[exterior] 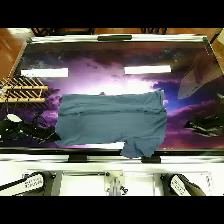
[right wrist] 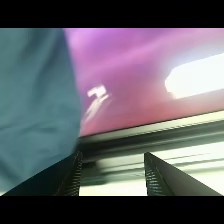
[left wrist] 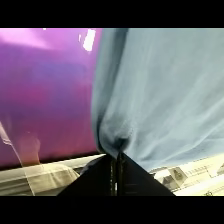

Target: Fold the shirts.

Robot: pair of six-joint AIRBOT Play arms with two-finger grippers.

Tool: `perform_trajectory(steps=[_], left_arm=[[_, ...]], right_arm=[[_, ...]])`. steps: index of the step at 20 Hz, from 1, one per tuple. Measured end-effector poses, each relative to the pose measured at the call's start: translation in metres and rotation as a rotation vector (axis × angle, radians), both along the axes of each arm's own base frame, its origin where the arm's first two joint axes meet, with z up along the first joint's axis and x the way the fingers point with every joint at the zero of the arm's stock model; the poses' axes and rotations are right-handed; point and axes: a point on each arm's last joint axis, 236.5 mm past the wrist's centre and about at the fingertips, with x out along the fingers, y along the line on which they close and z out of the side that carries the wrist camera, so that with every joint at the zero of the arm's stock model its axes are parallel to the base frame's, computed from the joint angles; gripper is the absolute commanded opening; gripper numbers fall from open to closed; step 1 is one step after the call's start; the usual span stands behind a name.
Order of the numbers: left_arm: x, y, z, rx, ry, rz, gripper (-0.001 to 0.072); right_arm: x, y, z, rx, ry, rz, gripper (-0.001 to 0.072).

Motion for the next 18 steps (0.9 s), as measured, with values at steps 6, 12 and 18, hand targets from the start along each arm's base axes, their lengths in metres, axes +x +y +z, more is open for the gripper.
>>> perform_trajectory(steps=[6,12,18], left_arm=[[0.001,-0.009,0.005,-0.026,0.010,0.012,0.0033],[0.001,-0.012,0.006,-0.037,0.014,0.017,0.0034],[0.001,-0.012,0.007,-0.039,0.015,0.017,0.0033]], right_arm=[[-0.033,0.054,-0.067,0.195,0.072,-0.035,0.0503],[-0.045,0.092,-0.109,0.229,0.074,-0.039,0.0503],[-0.046,0.117,-0.123,0.263,0.100,-0.011,0.0072]])
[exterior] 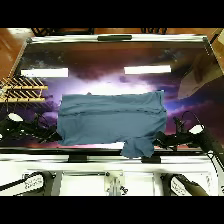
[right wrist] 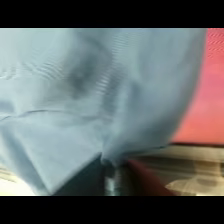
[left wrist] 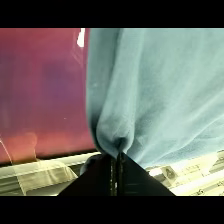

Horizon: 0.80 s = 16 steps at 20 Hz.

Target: Fold the shirts.

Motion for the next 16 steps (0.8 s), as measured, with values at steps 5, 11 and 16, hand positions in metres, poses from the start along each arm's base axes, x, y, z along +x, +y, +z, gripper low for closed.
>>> perform_trajectory(steps=[5,11,16], left_arm=[[0.025,0.008,0.016,0.019,-0.088,-0.030,0.0033],[0.101,0.026,0.070,0.054,-0.298,-0.021,0.0032],[0.164,0.034,0.072,0.053,-0.333,0.058,0.0034]], right_arm=[[0.030,-0.003,0.027,-0.021,-0.118,0.102,0.0070],[0.128,-0.025,0.090,-0.088,-0.357,0.057,0.0070],[0.220,-0.020,0.096,-0.070,-0.439,0.025,0.0071]])
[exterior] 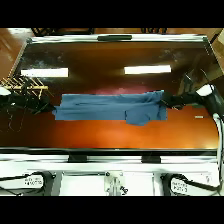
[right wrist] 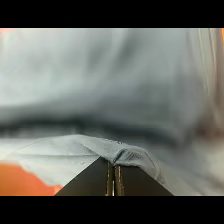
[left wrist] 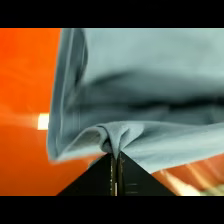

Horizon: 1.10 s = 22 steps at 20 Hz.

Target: Fold the shirts.

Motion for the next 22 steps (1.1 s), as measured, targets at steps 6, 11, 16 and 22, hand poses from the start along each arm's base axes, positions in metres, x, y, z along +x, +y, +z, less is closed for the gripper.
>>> perform_trajectory(steps=[6,11,16,22], left_arm=[[0.062,-0.012,-0.031,-0.052,0.026,0.055,0.0034],[0.074,-0.023,-0.050,-0.069,0.057,0.051,0.0668],[0.069,-0.022,-0.034,-0.101,0.084,0.001,0.0686],[0.069,-0.019,0.012,-0.101,0.025,-0.043,0.0669]], right_arm=[[0.052,0.005,-0.039,0.007,0.032,-0.049,0.0072],[0.069,0.004,-0.044,0.015,0.000,-0.075,0.0504],[0.038,-0.006,-0.034,-0.026,0.053,0.093,0.0684],[0.001,-0.043,-0.048,-0.076,0.191,0.146,0.0684]])
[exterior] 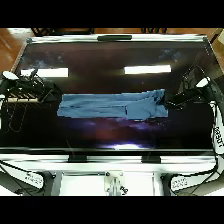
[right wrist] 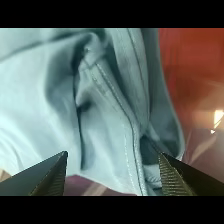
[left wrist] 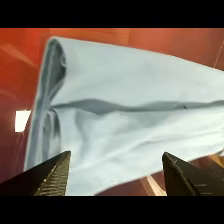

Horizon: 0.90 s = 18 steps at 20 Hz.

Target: Fold the shirts.

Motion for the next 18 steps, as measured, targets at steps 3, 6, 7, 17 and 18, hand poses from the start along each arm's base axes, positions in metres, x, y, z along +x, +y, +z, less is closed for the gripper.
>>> perform_trajectory(steps=[3,6,7,17,18], left_arm=[[-0.001,0.000,0.013,0.004,-0.023,-0.008,0.0669],[-0.002,-0.001,0.018,0.005,-0.030,-0.012,0.0668],[-0.002,-0.001,0.019,0.004,-0.030,-0.014,0.0668],[-0.006,-0.003,0.021,-0.001,-0.019,-0.024,0.0660],[-0.006,-0.003,0.021,-0.001,-0.019,-0.024,0.0660]], right_arm=[[0.000,-0.002,-0.011,0.013,0.011,0.005,0.0684],[0.006,0.007,-0.017,0.035,-0.009,0.027,0.0684],[0.008,0.009,-0.019,0.036,-0.017,0.035,0.0684],[0.023,-0.012,0.015,-0.051,-0.095,0.135,0.0684],[0.024,-0.015,0.016,-0.054,-0.099,0.132,0.0683]])
